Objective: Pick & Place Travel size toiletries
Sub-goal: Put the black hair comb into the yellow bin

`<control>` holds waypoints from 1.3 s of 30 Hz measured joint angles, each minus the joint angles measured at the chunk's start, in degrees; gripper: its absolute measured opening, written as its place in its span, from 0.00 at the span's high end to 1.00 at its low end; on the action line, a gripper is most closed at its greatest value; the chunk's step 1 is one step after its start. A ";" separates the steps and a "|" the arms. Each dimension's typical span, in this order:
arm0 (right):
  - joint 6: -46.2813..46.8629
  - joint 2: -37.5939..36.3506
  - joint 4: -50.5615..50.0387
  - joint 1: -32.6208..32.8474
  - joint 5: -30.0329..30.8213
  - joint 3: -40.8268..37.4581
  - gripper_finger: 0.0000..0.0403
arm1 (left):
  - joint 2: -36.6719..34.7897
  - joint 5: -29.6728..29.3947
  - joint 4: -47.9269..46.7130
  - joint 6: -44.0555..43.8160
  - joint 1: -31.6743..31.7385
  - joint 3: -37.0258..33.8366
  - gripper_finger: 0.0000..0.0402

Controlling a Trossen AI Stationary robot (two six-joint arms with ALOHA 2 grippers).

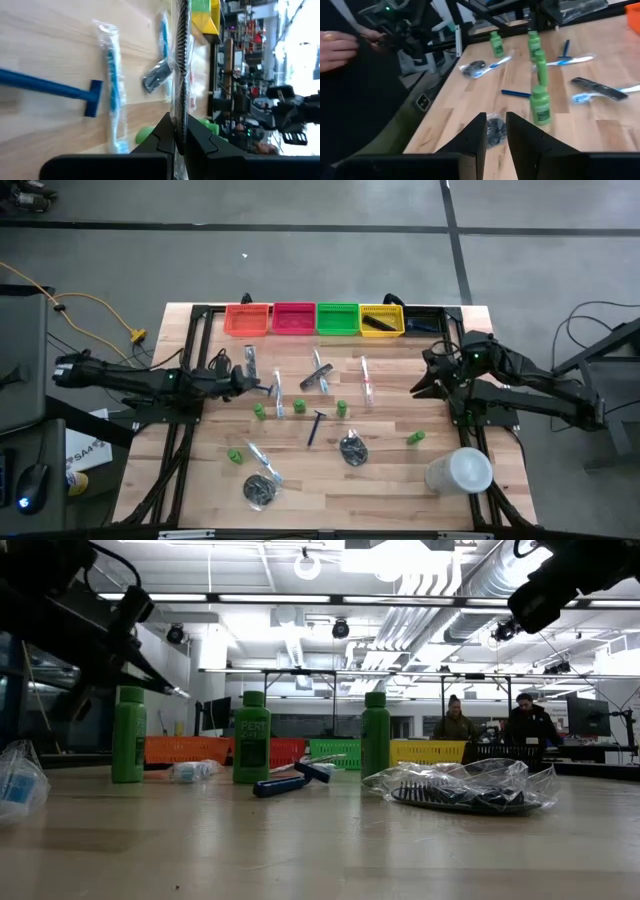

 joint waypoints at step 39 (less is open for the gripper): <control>0.73 2.53 8.76 0.00 39.46 -0.07 0.84 | 14.32 50.24 23.00 16.89 36.11 3.33 0.98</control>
